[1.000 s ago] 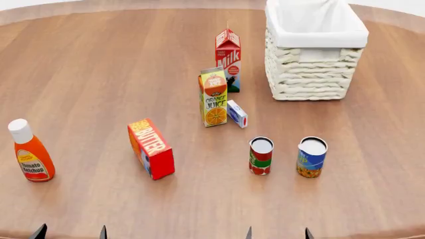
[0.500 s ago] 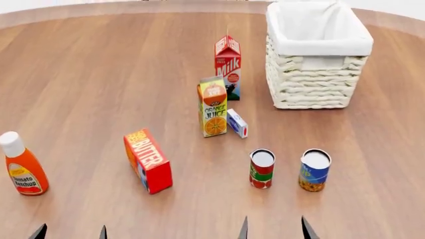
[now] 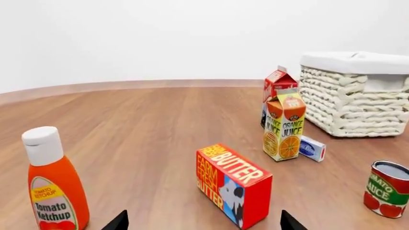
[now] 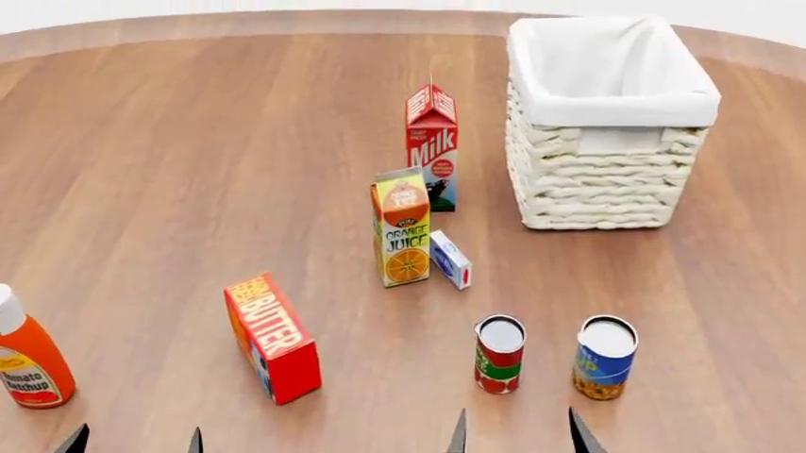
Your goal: Pick up the orange juice, and put it in the basket.
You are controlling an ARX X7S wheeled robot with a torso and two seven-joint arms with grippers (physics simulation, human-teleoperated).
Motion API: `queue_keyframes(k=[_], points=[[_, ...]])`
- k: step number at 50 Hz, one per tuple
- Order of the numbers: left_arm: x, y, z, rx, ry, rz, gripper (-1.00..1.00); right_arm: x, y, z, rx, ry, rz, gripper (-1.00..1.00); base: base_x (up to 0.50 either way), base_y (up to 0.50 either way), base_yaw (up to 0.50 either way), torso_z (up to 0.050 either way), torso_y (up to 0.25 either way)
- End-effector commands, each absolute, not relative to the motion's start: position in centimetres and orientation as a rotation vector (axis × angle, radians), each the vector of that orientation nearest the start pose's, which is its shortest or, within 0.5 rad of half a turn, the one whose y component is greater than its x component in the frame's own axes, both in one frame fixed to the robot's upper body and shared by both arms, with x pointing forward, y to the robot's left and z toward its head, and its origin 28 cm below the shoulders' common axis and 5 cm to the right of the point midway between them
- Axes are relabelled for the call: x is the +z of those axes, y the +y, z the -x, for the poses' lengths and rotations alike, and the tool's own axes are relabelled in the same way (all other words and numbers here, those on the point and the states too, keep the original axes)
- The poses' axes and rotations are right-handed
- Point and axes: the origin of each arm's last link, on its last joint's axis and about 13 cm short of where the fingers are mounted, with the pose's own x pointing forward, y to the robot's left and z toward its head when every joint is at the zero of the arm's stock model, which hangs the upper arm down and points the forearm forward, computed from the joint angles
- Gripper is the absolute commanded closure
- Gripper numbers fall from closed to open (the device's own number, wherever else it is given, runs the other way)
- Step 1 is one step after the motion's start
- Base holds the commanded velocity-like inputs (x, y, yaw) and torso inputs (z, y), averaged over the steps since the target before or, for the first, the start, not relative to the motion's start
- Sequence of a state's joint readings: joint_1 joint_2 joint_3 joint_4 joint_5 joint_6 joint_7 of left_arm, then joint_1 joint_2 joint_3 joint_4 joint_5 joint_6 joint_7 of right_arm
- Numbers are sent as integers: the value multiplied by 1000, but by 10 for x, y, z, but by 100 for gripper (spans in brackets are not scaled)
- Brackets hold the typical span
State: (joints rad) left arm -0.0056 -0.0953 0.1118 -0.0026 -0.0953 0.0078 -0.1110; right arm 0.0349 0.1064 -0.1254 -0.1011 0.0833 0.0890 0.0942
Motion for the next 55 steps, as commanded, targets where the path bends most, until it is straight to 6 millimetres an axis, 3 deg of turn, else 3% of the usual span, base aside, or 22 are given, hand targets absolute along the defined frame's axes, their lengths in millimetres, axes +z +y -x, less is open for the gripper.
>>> queue_keyframes(k=[1, 55], points=[[13, 205, -211, 0, 0, 0, -100, 38, -94, -217, 46, -43, 22, -100, 156, 0, 0, 0, 0], [13, 205, -211, 0, 0, 0, -100, 31, -93, -218, 58, -30, 16, -100, 188, 0, 0, 0, 0]])
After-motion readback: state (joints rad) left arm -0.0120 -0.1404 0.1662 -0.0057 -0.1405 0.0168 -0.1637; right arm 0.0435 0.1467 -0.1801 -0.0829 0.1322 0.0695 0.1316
